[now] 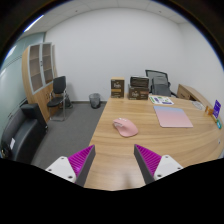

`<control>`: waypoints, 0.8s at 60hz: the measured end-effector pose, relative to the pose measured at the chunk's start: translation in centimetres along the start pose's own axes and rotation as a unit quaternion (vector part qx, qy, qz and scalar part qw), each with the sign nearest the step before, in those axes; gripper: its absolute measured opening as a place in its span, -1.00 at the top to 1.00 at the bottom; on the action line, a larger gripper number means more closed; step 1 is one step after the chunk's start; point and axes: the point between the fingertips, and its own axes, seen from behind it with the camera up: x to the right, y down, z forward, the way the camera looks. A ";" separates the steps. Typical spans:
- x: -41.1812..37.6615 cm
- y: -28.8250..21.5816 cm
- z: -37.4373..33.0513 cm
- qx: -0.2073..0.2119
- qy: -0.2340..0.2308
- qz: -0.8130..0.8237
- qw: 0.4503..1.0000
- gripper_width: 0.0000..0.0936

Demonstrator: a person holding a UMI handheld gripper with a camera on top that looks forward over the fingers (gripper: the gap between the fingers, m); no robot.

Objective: Arrange mouse

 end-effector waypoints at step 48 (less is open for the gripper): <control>7.9 -4.1 24.0 -0.036 -0.043 -0.026 0.998 -0.57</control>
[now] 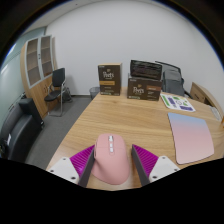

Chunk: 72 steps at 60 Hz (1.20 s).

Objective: Arrange mouse

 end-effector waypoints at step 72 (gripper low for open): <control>31.1 -1.7 -0.3 -0.044 0.128 0.064 0.989 0.07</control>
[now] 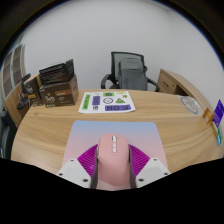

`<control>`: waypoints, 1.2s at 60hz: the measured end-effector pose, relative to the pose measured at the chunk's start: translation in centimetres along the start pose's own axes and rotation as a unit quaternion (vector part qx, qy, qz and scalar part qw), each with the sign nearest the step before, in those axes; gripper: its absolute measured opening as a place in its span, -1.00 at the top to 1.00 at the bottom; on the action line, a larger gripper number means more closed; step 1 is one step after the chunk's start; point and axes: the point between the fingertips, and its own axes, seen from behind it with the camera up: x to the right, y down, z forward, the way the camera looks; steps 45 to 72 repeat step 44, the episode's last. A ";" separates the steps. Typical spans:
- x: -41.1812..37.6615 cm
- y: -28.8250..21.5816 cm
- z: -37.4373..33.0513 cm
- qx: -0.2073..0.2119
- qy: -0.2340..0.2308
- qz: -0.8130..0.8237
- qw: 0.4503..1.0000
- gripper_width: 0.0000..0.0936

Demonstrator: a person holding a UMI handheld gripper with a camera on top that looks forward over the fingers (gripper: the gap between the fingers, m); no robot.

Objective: Arrange mouse

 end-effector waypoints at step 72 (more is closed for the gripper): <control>-4.4 8.4 -22.8 0.036 -0.009 -0.010 0.999 -0.81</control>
